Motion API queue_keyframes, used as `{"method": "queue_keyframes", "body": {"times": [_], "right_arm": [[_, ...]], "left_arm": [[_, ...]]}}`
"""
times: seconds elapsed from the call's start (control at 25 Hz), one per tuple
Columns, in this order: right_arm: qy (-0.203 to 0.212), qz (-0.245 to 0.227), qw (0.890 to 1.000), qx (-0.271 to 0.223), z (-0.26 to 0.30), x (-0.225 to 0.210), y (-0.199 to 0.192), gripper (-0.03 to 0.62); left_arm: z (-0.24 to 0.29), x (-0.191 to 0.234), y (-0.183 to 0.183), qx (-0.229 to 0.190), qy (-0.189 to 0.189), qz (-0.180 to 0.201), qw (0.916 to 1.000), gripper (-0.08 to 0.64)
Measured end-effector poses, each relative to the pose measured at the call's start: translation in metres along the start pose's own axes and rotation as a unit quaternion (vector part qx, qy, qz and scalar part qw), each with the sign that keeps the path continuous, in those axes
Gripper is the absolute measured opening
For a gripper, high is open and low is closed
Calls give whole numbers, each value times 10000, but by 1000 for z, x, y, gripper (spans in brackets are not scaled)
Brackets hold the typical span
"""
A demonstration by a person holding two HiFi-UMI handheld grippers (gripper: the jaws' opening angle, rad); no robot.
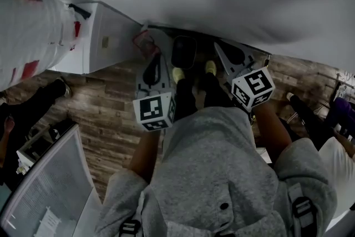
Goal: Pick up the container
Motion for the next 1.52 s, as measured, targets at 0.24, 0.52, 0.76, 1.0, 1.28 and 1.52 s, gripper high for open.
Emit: {"method": "queue_keyframes", "body": {"times": [0.24,0.52,0.76,1.0,1.28,1.52], "right_arm": [[274,71,9986,452,20,-28,-39,26],[484,238,9938,973,39,-51,-96,28],[613,239,9870,1466,71,-63,-155,31],[734,400,9809,1756,104,-79,-212,75],[931,644,9742,1954,143,-119,-296,101],[821,1173,9648,2208,175,-154,-394,103]], "left_arm": [[29,-14,-27,285,250,-160,9992,25],[61,-32,-73,602,400,-247,9971,26],[88,-24,-116,742,618,-566,9937,26],[106,-25,-171,798,759,-861,9902,26],[136,-36,-248,855,1369,-814,9835,26],[168,-52,-337,1207,1352,-912,9792,26]]}}
Point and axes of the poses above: the fingertips, and each gripper's own axes: z forward along the fingers, x to its left, y out of its top, the point moved 2 cm from there along -z, backward along the fingers, and after that the axes turned 7 degrees about x, right-handed, at the moved point
